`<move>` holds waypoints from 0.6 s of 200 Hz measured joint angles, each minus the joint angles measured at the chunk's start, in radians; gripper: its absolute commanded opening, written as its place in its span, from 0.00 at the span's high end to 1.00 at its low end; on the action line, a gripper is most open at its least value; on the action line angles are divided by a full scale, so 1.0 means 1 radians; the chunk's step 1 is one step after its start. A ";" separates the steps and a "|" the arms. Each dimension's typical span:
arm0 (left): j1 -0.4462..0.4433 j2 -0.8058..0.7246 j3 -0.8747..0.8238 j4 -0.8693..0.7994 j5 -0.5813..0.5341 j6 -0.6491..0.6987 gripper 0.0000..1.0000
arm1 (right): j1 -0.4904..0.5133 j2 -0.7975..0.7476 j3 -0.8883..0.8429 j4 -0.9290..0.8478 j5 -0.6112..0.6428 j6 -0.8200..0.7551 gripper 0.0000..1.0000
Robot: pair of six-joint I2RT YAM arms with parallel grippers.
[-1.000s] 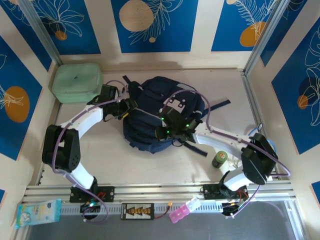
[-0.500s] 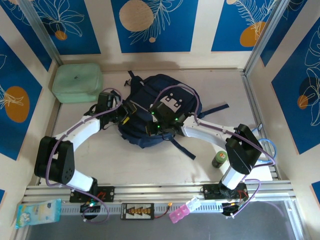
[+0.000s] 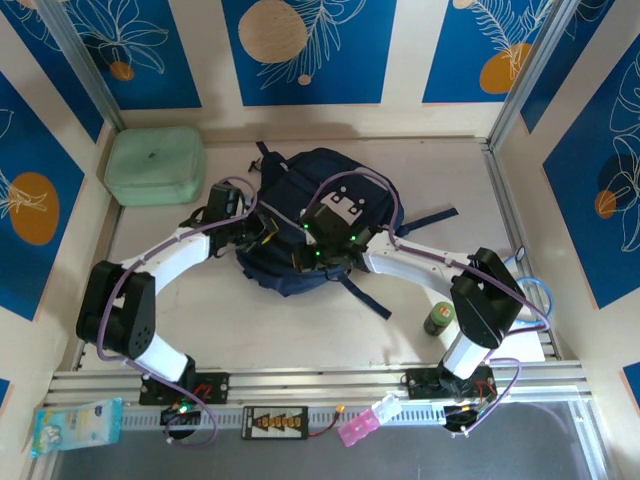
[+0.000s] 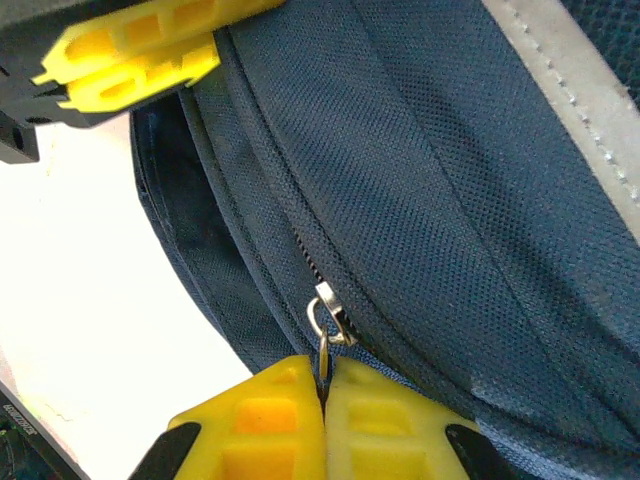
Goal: Pack books, pencil case, and school supplies into a backpack
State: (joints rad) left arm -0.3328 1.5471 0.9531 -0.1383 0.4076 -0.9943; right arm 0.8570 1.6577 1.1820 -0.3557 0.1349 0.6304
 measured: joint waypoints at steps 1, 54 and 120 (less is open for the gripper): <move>0.000 0.000 0.001 -0.001 0.000 0.000 0.97 | 0.000 0.000 -0.001 0.001 0.000 -0.001 1.00; -0.006 0.001 0.027 -0.035 0.003 0.009 1.00 | -0.063 -0.156 -0.166 0.014 0.015 -0.021 1.00; -0.006 0.002 0.030 -0.047 0.012 0.037 1.00 | -0.174 -0.222 -0.240 0.000 0.043 -0.019 1.00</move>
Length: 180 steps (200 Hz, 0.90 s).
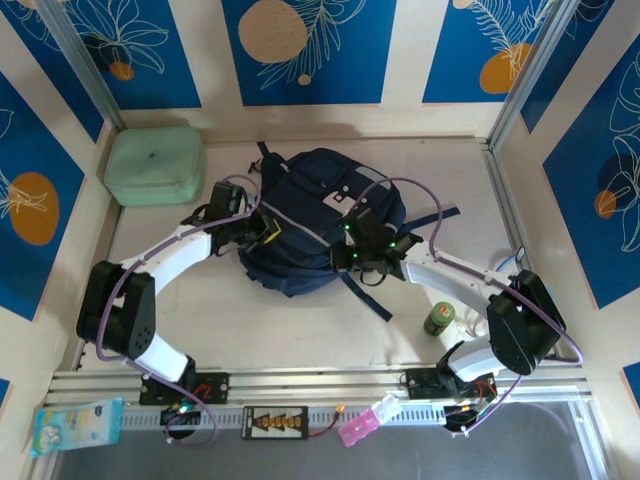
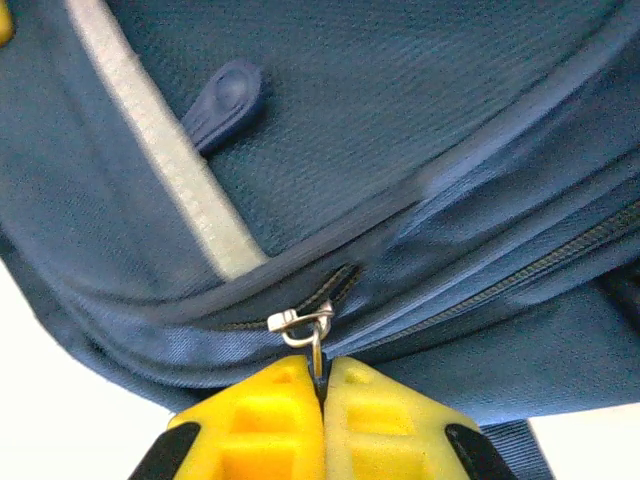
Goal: Pack books, pencil case, and school supplies into a backpack
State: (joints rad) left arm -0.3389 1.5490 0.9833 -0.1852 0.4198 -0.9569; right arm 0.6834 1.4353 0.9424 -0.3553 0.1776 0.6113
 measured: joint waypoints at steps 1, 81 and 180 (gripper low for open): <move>0.000 0.000 0.000 0.000 0.000 0.001 1.00 | -0.003 0.000 0.000 0.000 -0.001 0.000 1.00; -0.006 0.037 0.058 -0.029 0.082 0.137 0.72 | -0.164 0.063 0.111 -0.099 -0.123 -0.058 1.00; 0.037 -0.113 0.207 -0.275 -0.140 0.370 0.00 | -0.309 -0.056 0.190 -0.243 0.061 -0.072 0.22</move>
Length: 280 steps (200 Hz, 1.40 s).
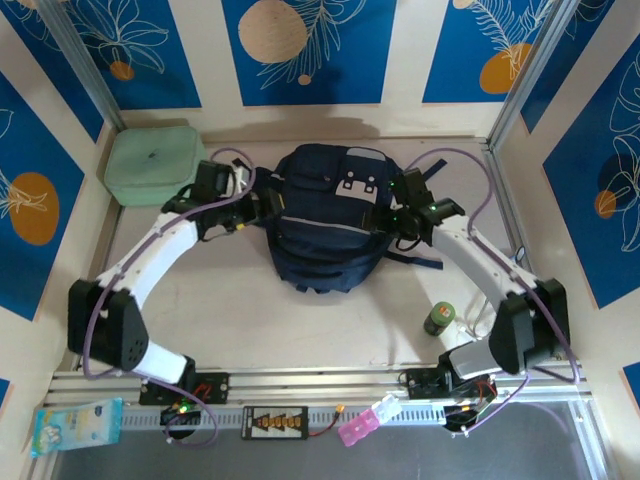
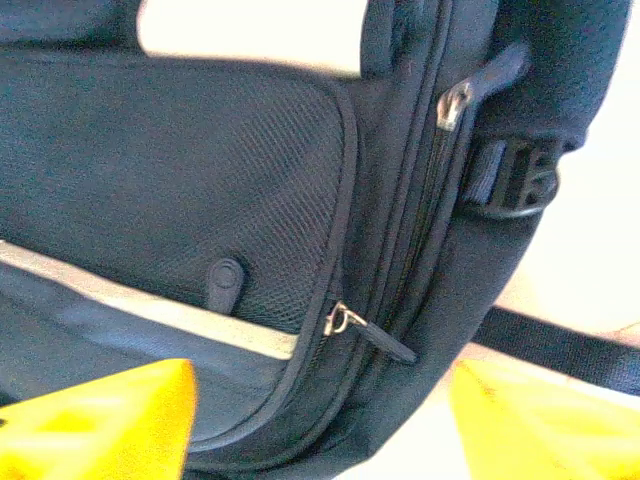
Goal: Pack books, pencil case, and school supplies into a backpack
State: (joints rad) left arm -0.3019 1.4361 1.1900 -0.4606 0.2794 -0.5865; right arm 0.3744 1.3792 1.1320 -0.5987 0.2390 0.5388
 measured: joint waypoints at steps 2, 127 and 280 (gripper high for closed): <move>0.003 -0.011 0.000 -0.001 -0.015 0.008 0.00 | -0.002 -0.009 0.000 0.000 0.004 0.000 0.21; 0.222 -0.248 -0.576 0.407 -0.679 0.187 0.00 | -0.381 -0.256 -0.507 0.494 0.260 -0.032 0.01; 0.226 0.063 -0.912 1.437 -0.502 0.563 0.00 | -0.254 -0.085 -0.795 1.241 0.199 -0.349 0.01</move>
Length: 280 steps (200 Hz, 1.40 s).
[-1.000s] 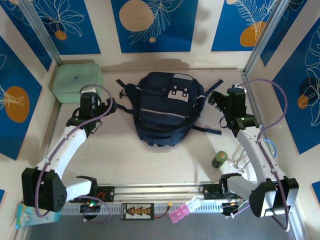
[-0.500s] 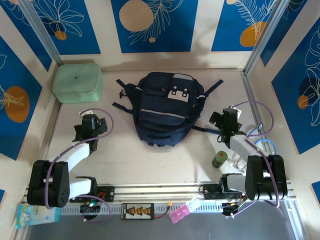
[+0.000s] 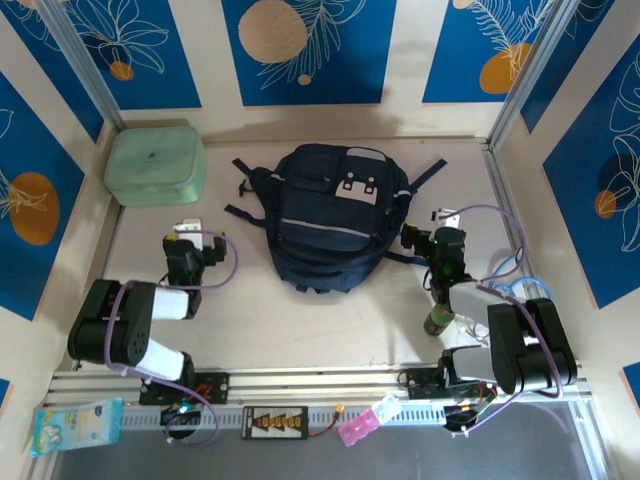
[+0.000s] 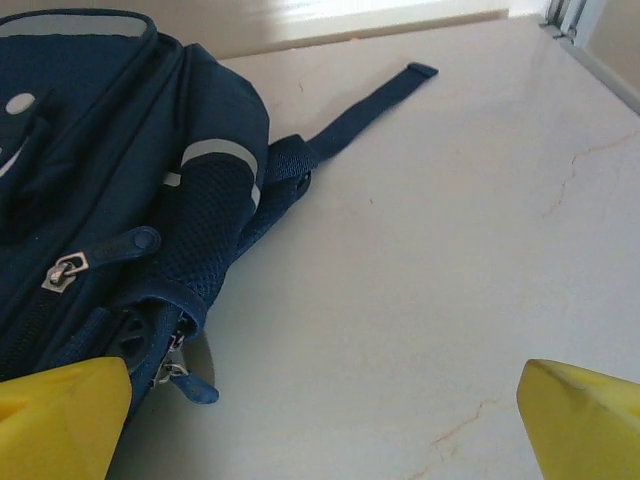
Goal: Pack books, pencil case, and school supplies into a backpack
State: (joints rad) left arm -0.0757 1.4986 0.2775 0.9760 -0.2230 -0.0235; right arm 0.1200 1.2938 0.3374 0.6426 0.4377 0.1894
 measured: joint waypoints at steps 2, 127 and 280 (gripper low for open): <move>0.000 0.007 0.000 0.008 0.003 0.000 0.00 | 0.000 0.000 -0.003 0.006 -0.001 -0.004 0.01; 0.000 0.061 0.057 0.025 0.075 0.031 0.00 | -0.021 0.164 -0.018 0.244 -0.051 -0.078 0.01; 0.000 0.061 0.077 -0.024 0.092 0.034 0.00 | -0.085 0.232 0.037 0.212 -0.076 -0.039 0.01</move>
State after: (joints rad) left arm -0.0757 1.5600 0.3542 0.9520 -0.1307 0.0101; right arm 0.0349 1.5261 0.3740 0.8547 0.3614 0.1509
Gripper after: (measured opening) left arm 0.996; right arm 0.991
